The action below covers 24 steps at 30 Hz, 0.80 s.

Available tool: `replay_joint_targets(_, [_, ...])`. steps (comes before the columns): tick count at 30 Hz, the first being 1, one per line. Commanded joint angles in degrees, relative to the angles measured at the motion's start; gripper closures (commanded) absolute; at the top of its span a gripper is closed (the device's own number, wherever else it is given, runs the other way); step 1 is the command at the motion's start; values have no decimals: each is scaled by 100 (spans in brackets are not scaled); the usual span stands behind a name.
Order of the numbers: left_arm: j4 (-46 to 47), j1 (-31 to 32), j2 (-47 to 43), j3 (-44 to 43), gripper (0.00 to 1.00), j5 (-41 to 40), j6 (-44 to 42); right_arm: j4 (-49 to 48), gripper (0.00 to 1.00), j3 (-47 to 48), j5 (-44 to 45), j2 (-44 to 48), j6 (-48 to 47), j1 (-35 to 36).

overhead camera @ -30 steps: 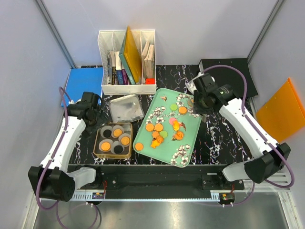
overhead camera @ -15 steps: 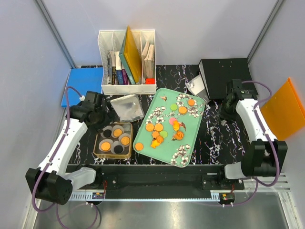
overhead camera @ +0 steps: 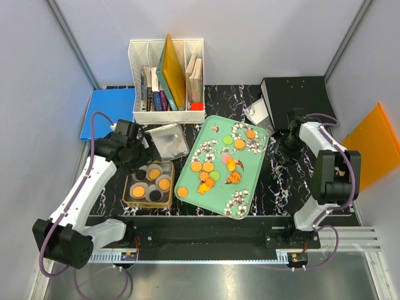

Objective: Pack the cookies

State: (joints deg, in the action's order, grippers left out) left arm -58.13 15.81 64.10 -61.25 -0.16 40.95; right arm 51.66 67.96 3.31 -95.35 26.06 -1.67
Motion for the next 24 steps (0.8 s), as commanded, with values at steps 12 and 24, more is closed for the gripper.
replay_joint_targets(12, [241, 27, -73, -27, 1, 69, -157, -200, 37, -11, -444, -380, -146, -44])
replay_joint_targets(24, [302, 53, 155, -203, 1, 192, -307, -243, 35, -64, -997, 1172, 100, -9])
